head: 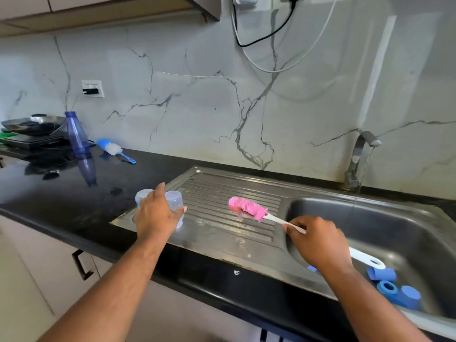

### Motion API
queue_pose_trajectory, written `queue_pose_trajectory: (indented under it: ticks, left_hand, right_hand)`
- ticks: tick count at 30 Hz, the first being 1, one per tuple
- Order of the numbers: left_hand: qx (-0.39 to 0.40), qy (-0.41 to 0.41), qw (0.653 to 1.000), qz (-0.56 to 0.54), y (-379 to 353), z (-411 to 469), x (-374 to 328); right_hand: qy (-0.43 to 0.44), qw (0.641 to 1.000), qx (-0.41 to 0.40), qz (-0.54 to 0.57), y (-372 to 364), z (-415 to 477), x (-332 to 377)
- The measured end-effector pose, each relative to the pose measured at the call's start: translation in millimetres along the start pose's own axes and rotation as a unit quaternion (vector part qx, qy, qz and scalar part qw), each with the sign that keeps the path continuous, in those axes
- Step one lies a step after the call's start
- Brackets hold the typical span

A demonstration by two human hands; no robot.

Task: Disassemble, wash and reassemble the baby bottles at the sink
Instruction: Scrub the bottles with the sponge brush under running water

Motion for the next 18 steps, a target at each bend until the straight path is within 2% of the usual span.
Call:
queue_pose_trajectory:
  ticks: [2,6,10,15,18]
  left_hand:
    - [-0.016,-0.014,0.999,0.028,3,-3,-5]
    - [-0.095,-0.056,0.992,0.061,17,-21,-31]
    - [-0.131,-0.149,0.980,0.008,7,-52,-92]
    - [-0.052,-0.237,0.965,-0.102,-45,-96,-179]
    - [0.055,-0.306,0.932,-0.186,-90,-123,-240]
  right_hand:
    - [-0.009,1.000,0.004,0.011,1,0,-10]
    - [-0.029,0.999,0.003,0.019,13,3,-38]
    - [-0.054,0.998,-0.015,0.006,39,6,-82]
    - [-0.089,0.995,-0.036,-0.024,78,8,-143]
    - [-0.087,0.995,-0.040,-0.027,95,10,-171]
Point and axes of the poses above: each hand's wrist, its own z-axis towards the middle knuckle, its own y-axis out of the back of the hand, x = y × z, the point moved 10 cm from there along z, towards the middle knuckle, and after that the axes turned 4 degrees about y, right-handed, at the moved point
